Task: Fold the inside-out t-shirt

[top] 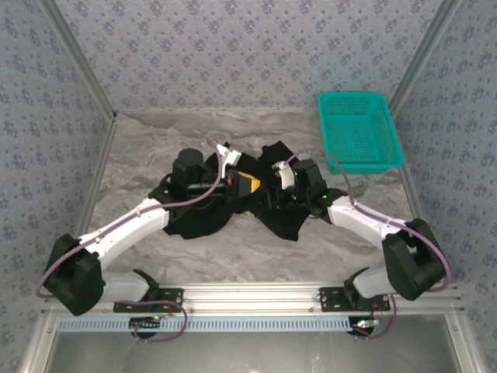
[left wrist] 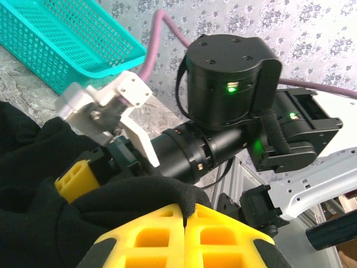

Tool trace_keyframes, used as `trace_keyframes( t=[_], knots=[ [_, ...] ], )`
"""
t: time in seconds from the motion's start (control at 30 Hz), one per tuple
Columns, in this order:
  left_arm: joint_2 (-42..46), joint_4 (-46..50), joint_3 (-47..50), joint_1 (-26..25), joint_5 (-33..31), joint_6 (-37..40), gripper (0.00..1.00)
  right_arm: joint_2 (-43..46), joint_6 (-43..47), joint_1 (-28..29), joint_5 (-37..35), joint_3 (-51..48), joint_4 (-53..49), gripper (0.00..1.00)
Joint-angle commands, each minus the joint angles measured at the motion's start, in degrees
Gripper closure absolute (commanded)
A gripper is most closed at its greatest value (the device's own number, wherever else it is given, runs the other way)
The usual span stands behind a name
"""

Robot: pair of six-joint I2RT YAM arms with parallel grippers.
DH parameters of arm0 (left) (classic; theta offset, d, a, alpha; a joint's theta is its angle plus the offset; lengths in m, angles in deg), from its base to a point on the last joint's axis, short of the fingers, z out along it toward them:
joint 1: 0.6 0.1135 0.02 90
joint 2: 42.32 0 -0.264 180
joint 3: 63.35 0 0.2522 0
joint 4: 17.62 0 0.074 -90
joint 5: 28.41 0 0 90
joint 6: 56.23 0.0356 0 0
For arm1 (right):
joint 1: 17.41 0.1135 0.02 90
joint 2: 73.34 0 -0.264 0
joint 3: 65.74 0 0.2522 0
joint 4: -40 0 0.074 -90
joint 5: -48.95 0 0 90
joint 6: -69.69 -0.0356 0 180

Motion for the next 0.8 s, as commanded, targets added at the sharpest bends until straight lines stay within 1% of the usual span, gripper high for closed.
trace_keyframes(
  t=[0.0, 0.03, 0.1, 0.13, 0.2, 0.27, 0.33, 0.4, 0.5, 0.57, 0.63, 0.7, 0.73, 0.77],
  knots=[
    [3.0, 2.0, 0.6, 0.3, -2.3, 3.0, 1.0, 1.3, -3.3, -1.5, 3.7, -0.4, 6.3, 0.8],
    [3.7, 3.5, 1.0, 0.4, -5.0, 3.6, 1.0, 2.7, -3.3, -2.4, 5.3, -0.7, 6.0, 0.87],
    [5.2, 6.5, 2.3, 1.2, -13.5, 3.8, 1.0, 6.9, -3.5, -5.5, 10.5, -2.2, 5.0, 0.99],
    [5.7, 7.2, 3.1, 1.8, -17.3, 3.2, 1.0, 9.0, -3.8, -6.8, 13.0, -3.1, 4.9, 1.0],
    [6.0, 7.4, 4.8, 4.1, -21.6, 0.9, 1.0, 13.1, -5.2, -9.5, 19.8, -4.8, 5.3, 1.0],
    [5.6, 7.7, 5.6, 6.2, -23.1, -1.0, 1.0, 15.7, -8.3, -11.5, 25.3, -6.4, 8.2, 1.0],
    [4.9, 8.8, 5.6, 6.9, -24.3, -1.0, 1.0, 17.3, -13.0, -13.1, 30.0, -8.4, 14.3, 1.0],
    [3.9, 10.6, 4.7, 7.0, -25.0, -0.2, 1.0, 17.3, -17.9, -14.3, 33.1, -9.7, 20.5, 1.0],
    [2.3, 12.8, 3.3, 6.9, -25.2, 1.0, 0.99, 15.8, -23.5, -15.2, 35.1, -10.8, 29.7, 1.0],
    [1.8, 13.1, 3.0, 6.8, -24.1, 1.7, 0.95, 14.0, -26.4, -15.2, 35.2, -10.7, 34.1, 1.0],
    [1.8, 12.7, 2.9, 6.8, -22.4, 2.8, 0.82, 11.9, -30.1, -15.2, 35.2, -10.6, 39.7, 1.0],
    [2.3, 12.4, 2.9, 6.5, -20.9, 4.2, 0.67, 10.3, -33.8, -15.2, 35.0, -10.2, 44.4, 1.0],
    [3.0, 12.4, 3.2, 6.2, -20.8, 5.1, 0.61, 9.5, -36.5, -15.2, 34.4, -9.9, 47.4, 1.0],
    [3.6, 12.5, 3.3, 5.8, -20.9, 6.0, 0.57, 9.2, -36.7, -15.2, 34.3, -9.5, 47.0, 1.0]
  ],
)
